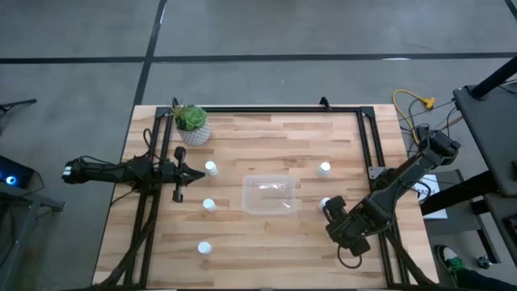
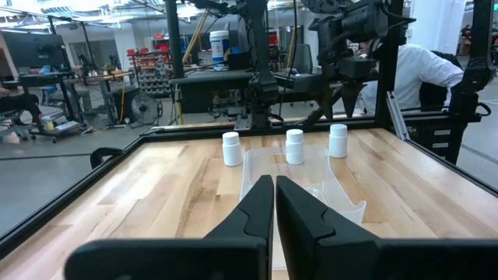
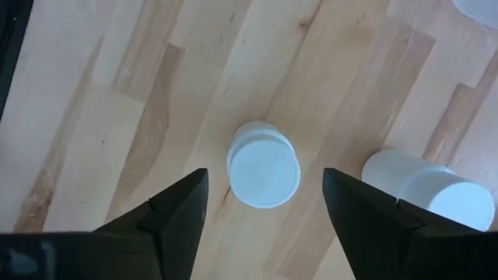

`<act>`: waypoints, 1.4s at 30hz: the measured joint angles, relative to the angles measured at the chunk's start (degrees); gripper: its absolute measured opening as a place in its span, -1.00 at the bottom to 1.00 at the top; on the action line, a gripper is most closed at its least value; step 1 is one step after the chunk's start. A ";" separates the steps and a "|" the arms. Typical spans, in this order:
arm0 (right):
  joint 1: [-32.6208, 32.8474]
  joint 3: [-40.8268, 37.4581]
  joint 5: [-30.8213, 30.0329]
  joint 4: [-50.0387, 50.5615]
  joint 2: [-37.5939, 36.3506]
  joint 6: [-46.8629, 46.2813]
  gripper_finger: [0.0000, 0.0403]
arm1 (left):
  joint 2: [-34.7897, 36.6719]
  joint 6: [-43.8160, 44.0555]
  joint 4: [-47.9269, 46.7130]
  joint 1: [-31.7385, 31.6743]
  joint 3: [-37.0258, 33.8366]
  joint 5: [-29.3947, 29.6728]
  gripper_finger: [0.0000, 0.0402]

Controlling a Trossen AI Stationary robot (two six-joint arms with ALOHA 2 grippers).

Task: Pick and place pill bottles into a basket
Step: Put the white pill bottle into the transparent bin

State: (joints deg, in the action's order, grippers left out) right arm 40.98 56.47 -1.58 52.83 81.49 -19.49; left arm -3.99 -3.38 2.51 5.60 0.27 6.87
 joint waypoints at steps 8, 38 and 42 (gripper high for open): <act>0.01 -1.51 0.00 -1.55 0.00 0.09 0.19 | 0.00 -0.01 0.00 0.00 0.00 0.01 -1.00; -0.01 -7.62 -0.09 -10.20 0.01 0.17 0.16 | 0.00 -0.01 0.01 0.00 0.00 0.01 -1.00; -0.01 -7.59 -0.08 -10.22 0.02 0.17 0.13 | 0.00 0.00 0.01 -0.01 0.00 0.00 -1.00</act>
State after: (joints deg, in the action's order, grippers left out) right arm 40.97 48.88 -1.67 42.61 81.52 -19.31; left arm -3.99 -3.38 2.51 5.59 0.27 6.87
